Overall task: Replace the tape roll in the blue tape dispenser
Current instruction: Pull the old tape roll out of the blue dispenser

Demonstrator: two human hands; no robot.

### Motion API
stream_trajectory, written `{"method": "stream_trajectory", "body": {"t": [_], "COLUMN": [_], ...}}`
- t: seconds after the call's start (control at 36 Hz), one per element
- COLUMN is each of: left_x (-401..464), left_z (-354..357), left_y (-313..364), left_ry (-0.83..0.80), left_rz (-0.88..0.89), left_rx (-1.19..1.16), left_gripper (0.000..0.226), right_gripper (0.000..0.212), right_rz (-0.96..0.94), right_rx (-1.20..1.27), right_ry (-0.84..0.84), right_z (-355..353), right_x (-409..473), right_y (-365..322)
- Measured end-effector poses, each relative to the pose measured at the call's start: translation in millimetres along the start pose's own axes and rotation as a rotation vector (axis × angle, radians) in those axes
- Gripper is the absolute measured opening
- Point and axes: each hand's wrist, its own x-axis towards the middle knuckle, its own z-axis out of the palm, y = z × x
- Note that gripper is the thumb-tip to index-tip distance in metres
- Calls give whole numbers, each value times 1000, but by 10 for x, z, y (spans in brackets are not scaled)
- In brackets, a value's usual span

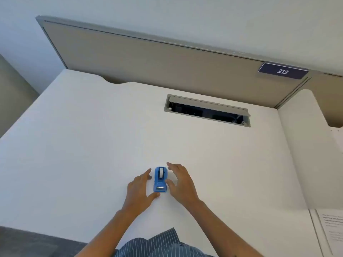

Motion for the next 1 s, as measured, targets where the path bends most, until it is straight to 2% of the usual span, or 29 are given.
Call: {"method": "stream_trajectory", "body": {"t": [0.31, 0.5, 1.0], "left_x": [177, 283, 367], "left_z": [-72, -60, -48], "left_y": [-92, -192, -251], "left_ry": [-87, -142, -182], "left_rz": [61, 143, 196], "left_rx": [-84, -155, -204], "left_gripper": [99, 97, 94], "right_gripper": [69, 67, 62], "right_rz": [49, 28, -31], "right_rx": [-71, -98, -163], "right_ry": [-140, -138, -130], "right_z": [103, 182, 192], "right_x": [155, 206, 255], "right_y": [-87, -72, -97]}}
